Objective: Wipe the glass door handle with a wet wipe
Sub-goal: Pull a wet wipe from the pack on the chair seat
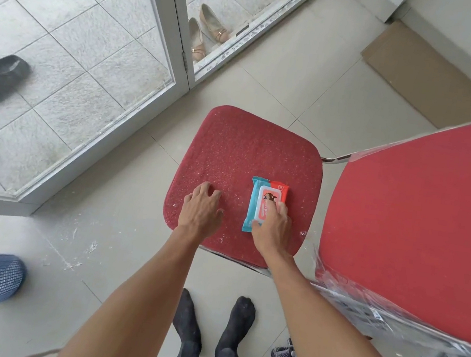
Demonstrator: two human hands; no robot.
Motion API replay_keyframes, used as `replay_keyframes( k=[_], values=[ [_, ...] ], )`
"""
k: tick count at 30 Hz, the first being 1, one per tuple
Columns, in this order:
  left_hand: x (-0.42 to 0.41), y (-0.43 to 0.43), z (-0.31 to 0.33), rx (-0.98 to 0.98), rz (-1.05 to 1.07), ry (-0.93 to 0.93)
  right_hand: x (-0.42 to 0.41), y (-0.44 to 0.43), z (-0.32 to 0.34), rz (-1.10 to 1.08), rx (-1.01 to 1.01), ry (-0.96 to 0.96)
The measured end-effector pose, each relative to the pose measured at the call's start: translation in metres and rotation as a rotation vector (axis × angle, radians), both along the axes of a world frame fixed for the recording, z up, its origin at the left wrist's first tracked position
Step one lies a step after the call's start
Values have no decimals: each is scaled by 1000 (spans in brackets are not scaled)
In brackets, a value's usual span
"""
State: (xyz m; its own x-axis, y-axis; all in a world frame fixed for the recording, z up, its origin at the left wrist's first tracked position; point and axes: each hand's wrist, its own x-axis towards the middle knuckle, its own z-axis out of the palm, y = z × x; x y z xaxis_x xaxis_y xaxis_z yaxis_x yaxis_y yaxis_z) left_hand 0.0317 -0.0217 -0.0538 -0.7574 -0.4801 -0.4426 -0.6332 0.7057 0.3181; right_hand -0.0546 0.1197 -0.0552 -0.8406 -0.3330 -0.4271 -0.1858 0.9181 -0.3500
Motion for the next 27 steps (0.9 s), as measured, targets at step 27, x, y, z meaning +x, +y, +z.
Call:
replay_keyframes(
  k=[27],
  values=[
    [-33, 41, -10, 88, -131, 126, -18, -14, 0, -246, -48, 87]
  ],
)
